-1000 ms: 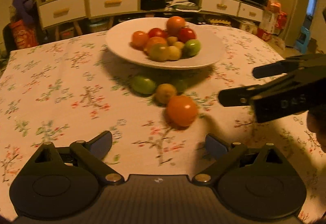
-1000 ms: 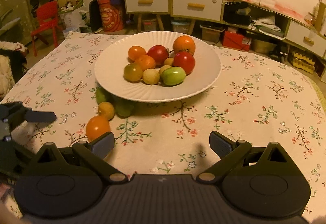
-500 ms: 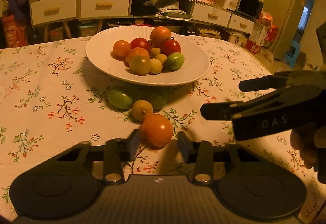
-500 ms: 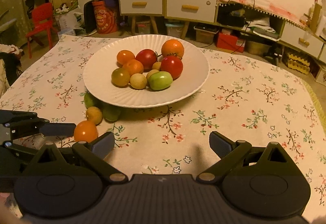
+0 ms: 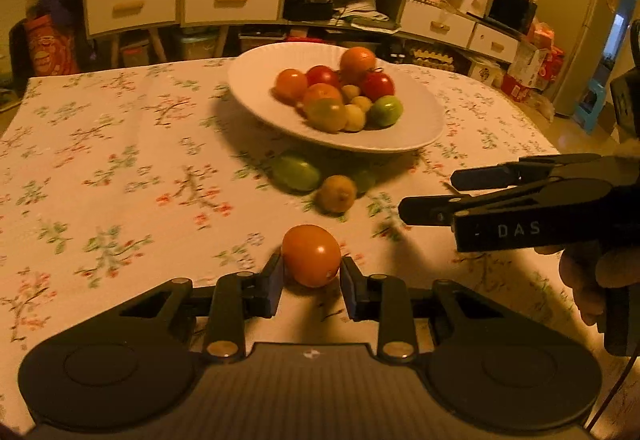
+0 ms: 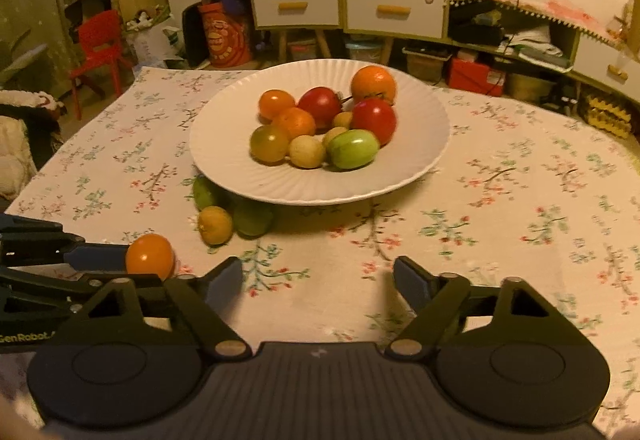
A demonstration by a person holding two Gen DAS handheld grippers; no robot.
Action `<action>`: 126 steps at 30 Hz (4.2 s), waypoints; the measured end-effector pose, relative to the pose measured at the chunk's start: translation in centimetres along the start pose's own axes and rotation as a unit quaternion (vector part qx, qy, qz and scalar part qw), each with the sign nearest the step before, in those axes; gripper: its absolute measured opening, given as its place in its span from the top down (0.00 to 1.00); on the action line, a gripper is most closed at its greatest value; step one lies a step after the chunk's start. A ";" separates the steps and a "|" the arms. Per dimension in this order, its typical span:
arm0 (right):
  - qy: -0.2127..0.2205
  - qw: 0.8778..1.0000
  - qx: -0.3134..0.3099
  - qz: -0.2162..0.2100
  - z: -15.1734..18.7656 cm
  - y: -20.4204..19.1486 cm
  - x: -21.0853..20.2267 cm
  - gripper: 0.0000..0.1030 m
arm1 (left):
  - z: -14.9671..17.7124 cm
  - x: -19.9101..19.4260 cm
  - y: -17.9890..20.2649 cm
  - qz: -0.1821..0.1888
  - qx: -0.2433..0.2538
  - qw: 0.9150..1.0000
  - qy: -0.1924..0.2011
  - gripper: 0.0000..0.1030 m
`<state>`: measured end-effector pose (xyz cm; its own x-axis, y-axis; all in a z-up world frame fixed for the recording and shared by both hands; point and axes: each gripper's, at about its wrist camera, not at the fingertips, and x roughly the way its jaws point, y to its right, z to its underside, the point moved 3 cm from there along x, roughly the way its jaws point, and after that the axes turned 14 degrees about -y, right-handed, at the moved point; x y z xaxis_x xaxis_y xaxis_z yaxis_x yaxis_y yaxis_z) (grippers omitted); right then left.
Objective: Organize fruits
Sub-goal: 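Close left gripper on the orange tomato while right gripper closes on the yellow-brown fruit, then lift and carry the orange tomato and yellow-brown fruit over the bowl with both grippers, then open both grippers to drop the two fruits into the bowl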
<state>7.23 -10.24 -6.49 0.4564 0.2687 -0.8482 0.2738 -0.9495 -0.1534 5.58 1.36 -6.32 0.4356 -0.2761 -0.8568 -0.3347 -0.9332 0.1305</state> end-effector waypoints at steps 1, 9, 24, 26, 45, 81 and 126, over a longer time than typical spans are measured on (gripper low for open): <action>-0.001 1.000 0.003 -0.008 0.1 -0.1 0.2 0.33 | 0.1 -0.1 -0.3 -0.002 -0.002 1.000 -0.001 0.79; 0.007 0.999 -0.019 -0.041 0.8 -1.9 0.1 0.53 | 0.4 -0.5 -1.5 -0.003 -0.019 1.000 -0.005 0.79; 0.021 0.998 -0.020 -0.061 -1.0 -4.7 1.9 0.69 | 0.4 -0.5 -1.9 -0.003 -0.021 1.000 -0.009 0.79; 0.022 0.998 -0.017 -0.058 -1.1 -4.8 2.0 0.70 | 0.4 -0.5 -2.0 -0.003 -0.021 1.000 -0.009 0.79; 0.013 0.998 -0.023 -0.062 -1.0 -4.9 1.0 0.79 | 0.1 -0.9 -1.8 0.000 -0.020 1.000 -0.005 0.79; 0.060 0.997 -0.004 -0.040 -5.2 3.6 -2.3 0.79 | -6.5 0.3 4.8 0.010 -0.005 0.999 0.050 0.79; 0.046 0.998 0.000 -0.042 -6.7 6.2 -0.5 0.66 | -10.4 2.9 6.9 0.013 -0.023 0.999 0.039 0.71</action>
<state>14.36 -15.20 -3.60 0.5081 0.3615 -0.7818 0.3139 -0.9230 -0.2228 13.26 -8.23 -2.73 0.4908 -0.3161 -0.8119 -0.3092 -0.9344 0.1769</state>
